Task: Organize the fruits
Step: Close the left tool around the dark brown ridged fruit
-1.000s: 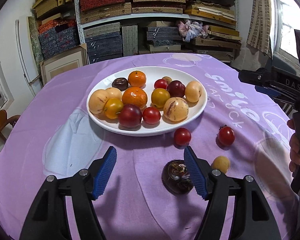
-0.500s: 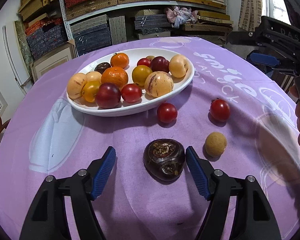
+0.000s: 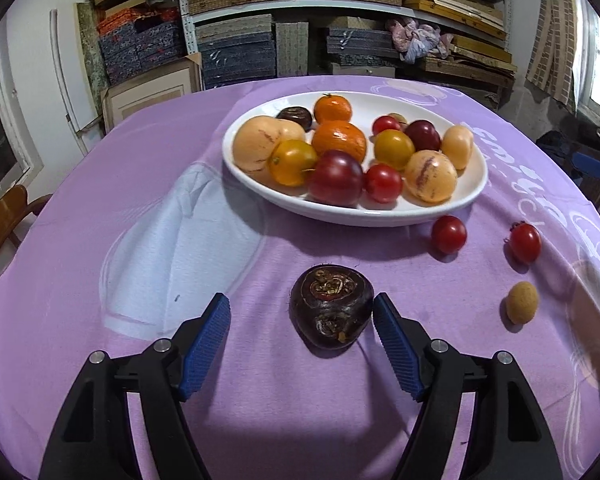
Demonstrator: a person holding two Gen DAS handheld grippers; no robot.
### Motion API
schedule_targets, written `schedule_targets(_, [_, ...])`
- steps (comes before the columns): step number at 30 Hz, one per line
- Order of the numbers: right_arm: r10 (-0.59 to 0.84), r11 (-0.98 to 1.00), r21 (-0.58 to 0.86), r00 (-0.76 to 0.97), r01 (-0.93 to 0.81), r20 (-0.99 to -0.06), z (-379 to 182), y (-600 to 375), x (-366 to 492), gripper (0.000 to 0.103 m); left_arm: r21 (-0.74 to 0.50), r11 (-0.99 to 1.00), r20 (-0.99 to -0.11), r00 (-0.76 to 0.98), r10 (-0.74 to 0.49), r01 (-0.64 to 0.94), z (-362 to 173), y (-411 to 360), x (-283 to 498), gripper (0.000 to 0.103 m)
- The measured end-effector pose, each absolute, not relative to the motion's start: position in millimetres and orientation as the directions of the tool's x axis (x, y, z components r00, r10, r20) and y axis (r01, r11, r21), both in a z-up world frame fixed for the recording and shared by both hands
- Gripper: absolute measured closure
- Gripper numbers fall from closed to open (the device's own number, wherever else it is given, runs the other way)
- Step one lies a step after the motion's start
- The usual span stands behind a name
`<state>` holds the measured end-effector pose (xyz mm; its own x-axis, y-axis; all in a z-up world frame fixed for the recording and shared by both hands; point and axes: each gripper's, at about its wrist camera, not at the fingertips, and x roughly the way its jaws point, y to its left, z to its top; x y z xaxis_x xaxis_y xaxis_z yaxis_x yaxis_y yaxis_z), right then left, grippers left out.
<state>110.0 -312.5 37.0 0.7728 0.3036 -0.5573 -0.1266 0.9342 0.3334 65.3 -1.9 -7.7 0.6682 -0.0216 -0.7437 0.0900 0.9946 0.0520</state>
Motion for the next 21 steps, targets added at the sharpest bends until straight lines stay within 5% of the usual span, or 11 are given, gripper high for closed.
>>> schedule_targets(14, [0.333, 0.942, 0.25, 0.736, -0.226, -0.589, 35, -279, 105, 0.018, -0.096, 0.992, -0.744, 0.656, -0.129, 0.086, -5, 20, 77, 0.029])
schedule_targets(21, [0.328, 0.943, 0.186, 0.691, -0.275, -0.644, 34, -273, 105, 0.018, -0.049, 0.995, -0.774, 0.626, -0.09, 0.084, -11, 9, 83, 0.029])
